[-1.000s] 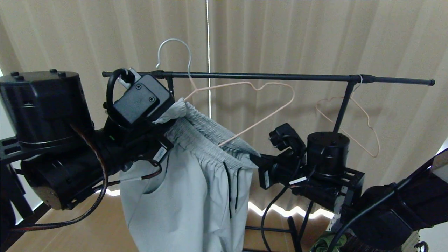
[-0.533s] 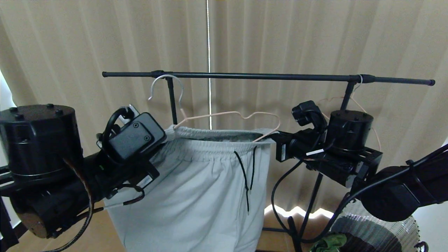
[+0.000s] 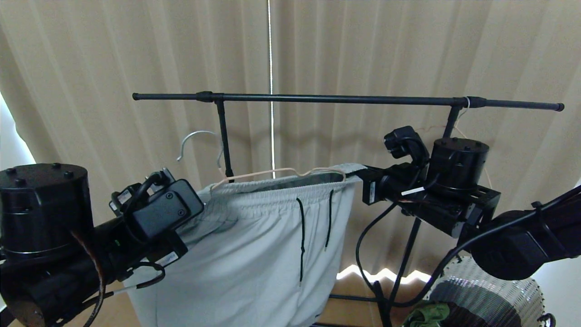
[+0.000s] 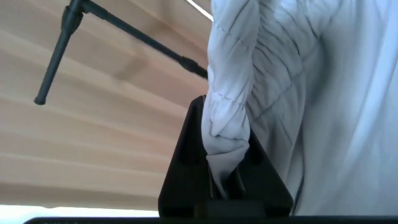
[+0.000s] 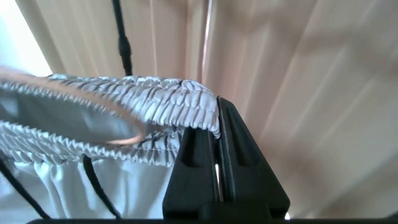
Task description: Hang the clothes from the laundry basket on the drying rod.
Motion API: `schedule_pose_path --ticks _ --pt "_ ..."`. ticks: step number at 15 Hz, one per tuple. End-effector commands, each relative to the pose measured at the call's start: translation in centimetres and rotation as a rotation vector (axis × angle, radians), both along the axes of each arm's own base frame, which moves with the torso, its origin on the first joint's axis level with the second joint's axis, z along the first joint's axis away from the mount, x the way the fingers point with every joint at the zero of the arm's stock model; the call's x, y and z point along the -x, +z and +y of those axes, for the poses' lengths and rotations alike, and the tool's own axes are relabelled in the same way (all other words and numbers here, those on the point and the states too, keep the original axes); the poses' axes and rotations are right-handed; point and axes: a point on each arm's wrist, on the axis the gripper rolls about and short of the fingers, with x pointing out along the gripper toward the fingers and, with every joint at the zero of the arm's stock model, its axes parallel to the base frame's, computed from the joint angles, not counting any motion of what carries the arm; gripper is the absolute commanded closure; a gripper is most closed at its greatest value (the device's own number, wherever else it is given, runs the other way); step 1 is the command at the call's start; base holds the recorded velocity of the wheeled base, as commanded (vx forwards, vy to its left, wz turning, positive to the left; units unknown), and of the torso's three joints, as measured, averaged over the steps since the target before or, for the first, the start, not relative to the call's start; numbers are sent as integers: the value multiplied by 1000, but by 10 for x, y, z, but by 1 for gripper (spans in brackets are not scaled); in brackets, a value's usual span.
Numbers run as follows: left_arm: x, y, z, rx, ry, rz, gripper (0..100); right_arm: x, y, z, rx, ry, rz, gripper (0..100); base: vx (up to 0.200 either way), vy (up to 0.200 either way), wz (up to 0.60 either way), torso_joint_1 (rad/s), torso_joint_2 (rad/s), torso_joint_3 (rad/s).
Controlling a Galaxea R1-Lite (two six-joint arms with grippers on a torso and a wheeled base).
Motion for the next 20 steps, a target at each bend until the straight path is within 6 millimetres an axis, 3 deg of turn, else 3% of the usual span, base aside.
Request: schedule_pose_path --ticks 1,6,11,16,17,20 --pt "-3 -4 7 -48 21 8 100 4 9 -2 -5 -2 -16 100 0 0 0 0 0 0" --pt "-8 -4 9 -91 28 -1 100 9 15 0 86 28 -37 100 0 0 0 0 0 0" --pt "-25 9 1 -56 47 -37 100 42 12 37 124 176 -14 100 0 0 0 0 0 0" --pt "-44 10 -6 -42 103 -36 100 50 17 39 169 206 -17 100 0 0 0 0 0 0" --pt "-47 11 -7 -32 108 -39 100 54 20 37 177 210 -3 0 0 0 0 0 0 0" --pt "-47 12 -8 -28 107 -43 100 60 30 41 162 233 -32 0 0 0 0 0 0 0"
